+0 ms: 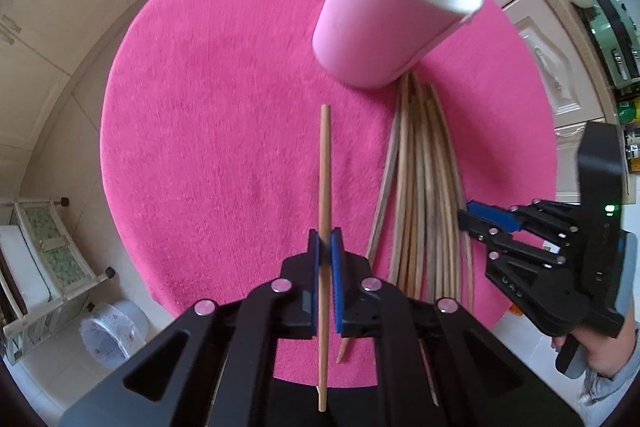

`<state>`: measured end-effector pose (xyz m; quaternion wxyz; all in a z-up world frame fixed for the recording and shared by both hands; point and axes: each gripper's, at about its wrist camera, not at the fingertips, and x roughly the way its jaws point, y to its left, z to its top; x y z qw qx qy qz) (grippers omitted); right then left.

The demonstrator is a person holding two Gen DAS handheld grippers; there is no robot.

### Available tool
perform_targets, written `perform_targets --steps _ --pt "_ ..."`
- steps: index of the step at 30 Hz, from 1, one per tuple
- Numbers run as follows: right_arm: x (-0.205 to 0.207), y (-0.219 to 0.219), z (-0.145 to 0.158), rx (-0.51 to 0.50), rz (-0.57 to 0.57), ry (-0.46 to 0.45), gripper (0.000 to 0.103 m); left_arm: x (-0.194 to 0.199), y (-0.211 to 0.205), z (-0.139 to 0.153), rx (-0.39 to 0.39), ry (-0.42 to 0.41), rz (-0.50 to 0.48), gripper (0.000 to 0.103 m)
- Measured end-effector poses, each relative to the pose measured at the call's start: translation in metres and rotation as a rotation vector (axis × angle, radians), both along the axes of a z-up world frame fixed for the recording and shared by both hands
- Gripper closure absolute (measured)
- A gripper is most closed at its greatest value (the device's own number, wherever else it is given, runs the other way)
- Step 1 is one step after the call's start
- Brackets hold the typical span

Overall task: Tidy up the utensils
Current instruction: 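Lift the chopstick upright with the left gripper and drop it into the pink cup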

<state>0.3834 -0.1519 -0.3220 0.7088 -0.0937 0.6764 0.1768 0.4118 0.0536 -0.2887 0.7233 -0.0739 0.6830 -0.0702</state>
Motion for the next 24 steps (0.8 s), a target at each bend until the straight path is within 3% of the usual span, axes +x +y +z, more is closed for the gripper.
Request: perform_targets --steps 10,12,19,24 --pt "-0.004 -0.055 0.014 0.156 -0.212 -0.001 0.097 0.005 -0.009 0.055 -0.090 -0.159 -0.049 0.097" --pt "-0.005 -0.070 0.027 0.238 -0.271 -0.029 0.097 0.007 -0.007 0.071 -0.133 -0.199 -0.046 0.098" --pt "0.001 -0.081 0.086 0.452 -0.360 -0.187 0.097 0.028 -0.010 0.132 -0.203 -0.380 -0.058 0.097" --pt "0.021 -0.076 0.145 0.606 -0.397 -0.382 0.097 0.052 -0.009 0.178 -0.239 -0.543 -0.064 0.097"
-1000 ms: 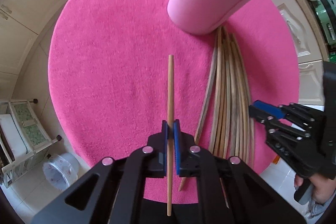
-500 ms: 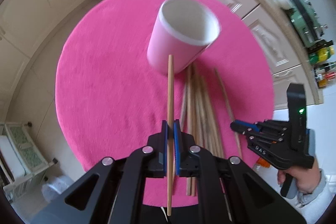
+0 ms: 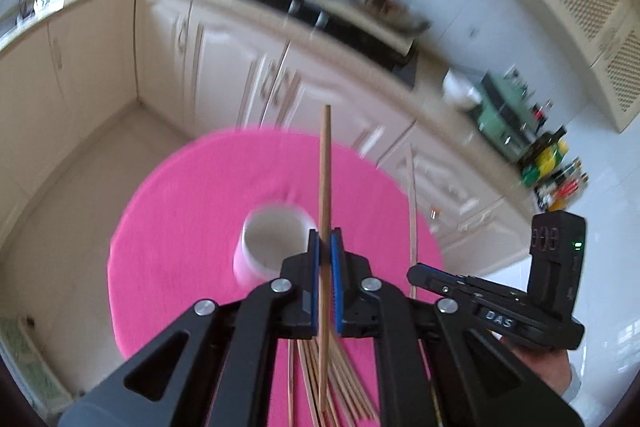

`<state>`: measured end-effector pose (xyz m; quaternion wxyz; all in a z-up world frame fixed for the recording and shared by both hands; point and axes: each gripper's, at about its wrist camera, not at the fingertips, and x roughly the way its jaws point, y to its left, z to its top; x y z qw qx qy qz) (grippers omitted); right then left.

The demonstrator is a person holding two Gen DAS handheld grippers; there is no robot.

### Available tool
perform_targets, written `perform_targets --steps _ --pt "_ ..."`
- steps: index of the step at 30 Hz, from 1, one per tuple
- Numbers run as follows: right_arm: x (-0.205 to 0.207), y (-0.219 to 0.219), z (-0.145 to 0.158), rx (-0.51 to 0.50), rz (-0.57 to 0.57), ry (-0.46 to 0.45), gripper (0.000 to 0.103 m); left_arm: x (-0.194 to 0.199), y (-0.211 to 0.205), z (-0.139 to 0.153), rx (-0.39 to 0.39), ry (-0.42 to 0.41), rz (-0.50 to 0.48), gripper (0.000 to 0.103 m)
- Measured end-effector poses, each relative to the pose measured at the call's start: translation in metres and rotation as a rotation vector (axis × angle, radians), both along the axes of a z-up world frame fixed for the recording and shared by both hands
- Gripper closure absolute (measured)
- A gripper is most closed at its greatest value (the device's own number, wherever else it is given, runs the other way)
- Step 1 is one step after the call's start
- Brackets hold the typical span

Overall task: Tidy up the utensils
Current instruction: 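Lift the chopstick upright with the left gripper and drop it into the pink cup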

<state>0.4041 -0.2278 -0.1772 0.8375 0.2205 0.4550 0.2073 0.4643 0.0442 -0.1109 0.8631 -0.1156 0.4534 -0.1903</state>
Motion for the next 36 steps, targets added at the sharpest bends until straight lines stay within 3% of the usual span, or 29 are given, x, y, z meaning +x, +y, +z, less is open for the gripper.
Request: perform_targets --steps 5,8,14,22,30,36 --pt "0.035 0.014 0.032 0.054 -0.056 -0.178 0.097 0.028 -0.003 0.029 0.027 -0.153 0.002 0.097" --pt "0.056 0.028 0.038 0.037 -0.089 -0.267 0.097 0.038 -0.005 0.035 0.055 -0.228 0.014 0.097" --pt "0.084 0.048 0.022 0.010 -0.152 -0.326 0.097 0.059 0.001 0.014 0.060 -0.297 0.068 0.097" --pt "0.080 0.067 -0.010 -0.074 -0.123 -0.323 0.097 0.066 0.005 -0.035 0.091 -0.225 0.075 0.097" --pt "0.053 0.072 -0.009 -0.169 -0.052 -0.336 0.097 0.055 0.011 -0.049 0.104 -0.168 0.058 0.097" --pt "0.035 0.068 -0.017 -0.192 -0.027 -0.288 0.097 0.041 0.016 -0.061 0.107 -0.086 0.073 0.096"
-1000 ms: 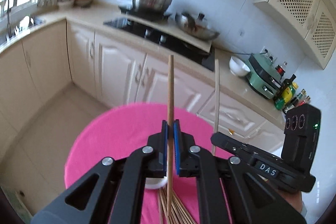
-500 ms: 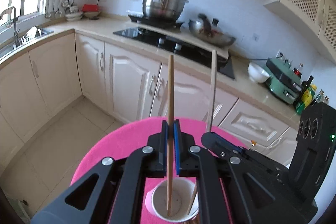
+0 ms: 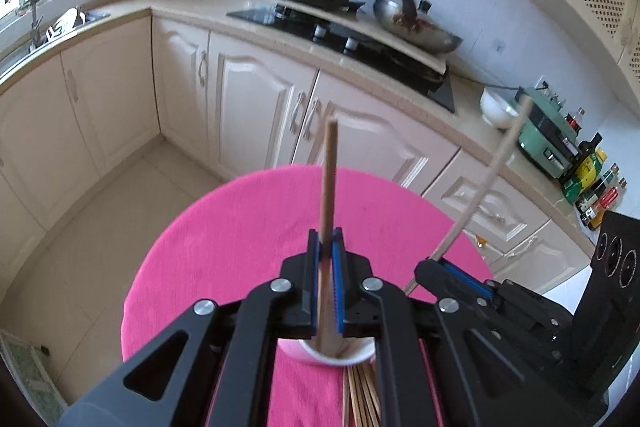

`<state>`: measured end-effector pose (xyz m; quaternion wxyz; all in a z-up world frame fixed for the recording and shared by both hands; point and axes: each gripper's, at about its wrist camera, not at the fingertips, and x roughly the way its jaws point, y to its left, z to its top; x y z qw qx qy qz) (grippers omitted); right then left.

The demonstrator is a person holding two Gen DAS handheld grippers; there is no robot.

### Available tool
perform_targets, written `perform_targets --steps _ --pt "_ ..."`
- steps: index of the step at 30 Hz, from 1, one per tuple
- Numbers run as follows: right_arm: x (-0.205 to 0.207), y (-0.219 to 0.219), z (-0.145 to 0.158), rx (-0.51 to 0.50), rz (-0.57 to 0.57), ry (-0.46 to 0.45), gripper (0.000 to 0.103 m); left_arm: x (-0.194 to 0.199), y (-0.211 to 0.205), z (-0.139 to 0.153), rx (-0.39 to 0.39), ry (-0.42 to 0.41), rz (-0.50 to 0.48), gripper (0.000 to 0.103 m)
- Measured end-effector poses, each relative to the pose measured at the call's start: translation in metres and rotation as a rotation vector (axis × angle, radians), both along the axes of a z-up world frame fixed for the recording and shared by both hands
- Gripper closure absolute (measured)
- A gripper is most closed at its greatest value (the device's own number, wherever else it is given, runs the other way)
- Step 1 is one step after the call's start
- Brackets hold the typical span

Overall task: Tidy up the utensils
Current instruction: 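Lift the chopstick upright with the left gripper and drop it into the pink cup, then lower the left gripper back to the chopstick pile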

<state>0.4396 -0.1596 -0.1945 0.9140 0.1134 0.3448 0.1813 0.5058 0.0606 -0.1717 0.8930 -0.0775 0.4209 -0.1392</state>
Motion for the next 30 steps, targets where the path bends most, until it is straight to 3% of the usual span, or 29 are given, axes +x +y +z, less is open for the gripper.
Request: perform_targets --steps 2,3,7,17,18,21,27,30 --pt "-0.004 0.001 -0.002 -0.002 0.007 0.008 0.097 -0.005 0.000 -0.003 0.002 0.027 0.004 0.082" --pt "-0.006 0.002 -0.003 -0.006 0.017 0.015 0.097 -0.008 0.000 -0.004 0.009 0.035 0.006 0.080" --pt "-0.010 0.004 -0.007 -0.019 0.032 0.034 0.097 -0.020 0.000 -0.006 0.031 0.058 0.012 0.080" --pt "-0.022 -0.007 -0.002 -0.032 0.024 0.091 0.094 -0.055 0.015 -0.011 0.004 0.101 0.073 0.074" --pt "-0.026 -0.010 0.000 -0.037 0.024 0.085 0.087 -0.059 0.017 -0.014 -0.003 0.112 0.076 0.074" --pt "-0.038 -0.021 0.007 -0.039 0.011 0.065 0.043 -0.072 0.018 -0.024 -0.019 0.150 0.085 0.074" --pt "-0.062 -0.045 0.012 -0.053 -0.013 0.059 0.043 -0.098 0.011 -0.051 -0.021 0.232 0.054 0.074" --pt "-0.070 -0.052 -0.008 -0.093 -0.013 0.132 0.043 -0.104 -0.002 -0.074 0.000 0.309 0.002 0.074"
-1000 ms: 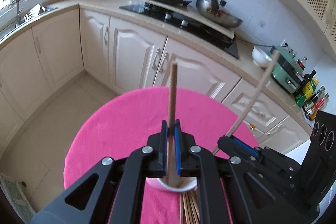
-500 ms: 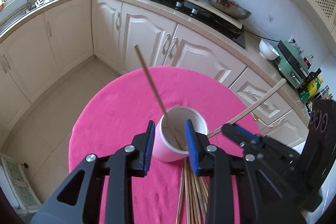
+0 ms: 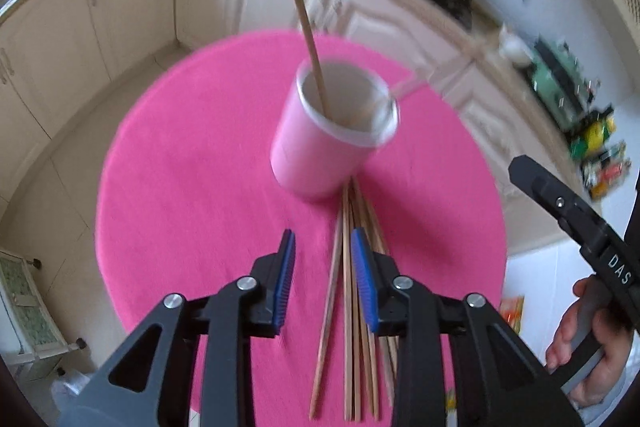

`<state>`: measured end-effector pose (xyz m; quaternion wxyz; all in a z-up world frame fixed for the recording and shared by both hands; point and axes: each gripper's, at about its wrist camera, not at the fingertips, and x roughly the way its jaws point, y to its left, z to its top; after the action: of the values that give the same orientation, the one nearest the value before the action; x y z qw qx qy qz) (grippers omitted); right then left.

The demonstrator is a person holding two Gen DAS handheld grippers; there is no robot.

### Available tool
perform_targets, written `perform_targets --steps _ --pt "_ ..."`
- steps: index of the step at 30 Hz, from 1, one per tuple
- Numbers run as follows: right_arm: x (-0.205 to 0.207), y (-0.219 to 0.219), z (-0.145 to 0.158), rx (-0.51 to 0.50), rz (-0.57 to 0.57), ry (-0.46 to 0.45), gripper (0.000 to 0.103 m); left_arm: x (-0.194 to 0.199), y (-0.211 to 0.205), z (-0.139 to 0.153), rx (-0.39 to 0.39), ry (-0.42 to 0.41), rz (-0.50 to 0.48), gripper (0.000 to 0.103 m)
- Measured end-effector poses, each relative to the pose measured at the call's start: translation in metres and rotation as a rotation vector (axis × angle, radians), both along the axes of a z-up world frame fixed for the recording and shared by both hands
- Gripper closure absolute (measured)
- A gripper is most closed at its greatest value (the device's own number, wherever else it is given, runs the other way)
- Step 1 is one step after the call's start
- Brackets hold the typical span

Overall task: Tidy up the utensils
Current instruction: 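Lower the left gripper back to the chopstick pile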

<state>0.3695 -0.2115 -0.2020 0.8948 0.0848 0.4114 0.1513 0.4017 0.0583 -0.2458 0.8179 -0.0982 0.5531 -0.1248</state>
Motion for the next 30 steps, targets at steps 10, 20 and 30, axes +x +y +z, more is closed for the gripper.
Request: perform_targets --steps 10,20,30 --pt "-0.025 -0.005 -0.081 -0.060 0.019 0.299 0.060 -0.012 -0.042 -0.069 0.119 0.205 -0.155 0.087" --pt "-0.030 -0.002 -0.101 -0.054 0.067 0.378 0.072 -0.002 -0.064 -0.091 0.221 0.229 -0.214 0.094" --pt "-0.019 0.024 -0.112 -0.140 0.156 0.411 0.086 -0.001 -0.068 -0.091 0.225 0.235 -0.182 0.097"
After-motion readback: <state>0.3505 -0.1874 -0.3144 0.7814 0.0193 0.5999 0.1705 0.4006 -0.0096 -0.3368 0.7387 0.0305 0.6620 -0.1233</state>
